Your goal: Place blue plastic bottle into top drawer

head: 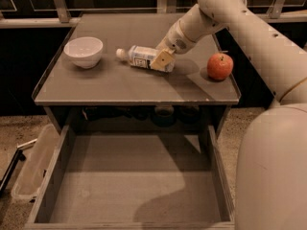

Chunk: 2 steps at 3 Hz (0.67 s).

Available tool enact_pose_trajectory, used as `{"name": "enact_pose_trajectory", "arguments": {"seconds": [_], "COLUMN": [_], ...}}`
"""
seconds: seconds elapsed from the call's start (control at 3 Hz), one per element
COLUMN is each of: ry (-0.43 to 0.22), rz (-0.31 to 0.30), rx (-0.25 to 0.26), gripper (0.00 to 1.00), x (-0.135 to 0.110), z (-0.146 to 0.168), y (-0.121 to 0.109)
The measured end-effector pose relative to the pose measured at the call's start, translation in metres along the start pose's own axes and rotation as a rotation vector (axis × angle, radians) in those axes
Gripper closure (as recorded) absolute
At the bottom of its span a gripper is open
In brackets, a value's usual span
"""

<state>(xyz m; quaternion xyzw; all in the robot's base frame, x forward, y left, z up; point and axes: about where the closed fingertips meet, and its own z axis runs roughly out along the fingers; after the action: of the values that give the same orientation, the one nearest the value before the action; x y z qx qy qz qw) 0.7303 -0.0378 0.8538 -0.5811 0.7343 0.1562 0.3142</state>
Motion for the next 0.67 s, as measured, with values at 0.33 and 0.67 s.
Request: {"name": "enact_pose_trajectory", "arguments": {"seconds": [0.33, 0.67], "ry": [-0.018, -0.061], "rz": [-0.001, -0.025], "rx": [-0.034, -0.072], "gripper": [1.0, 1.0], "x": [0.003, 0.007], "z": [0.001, -0.01], "y": [0.01, 0.034]}}
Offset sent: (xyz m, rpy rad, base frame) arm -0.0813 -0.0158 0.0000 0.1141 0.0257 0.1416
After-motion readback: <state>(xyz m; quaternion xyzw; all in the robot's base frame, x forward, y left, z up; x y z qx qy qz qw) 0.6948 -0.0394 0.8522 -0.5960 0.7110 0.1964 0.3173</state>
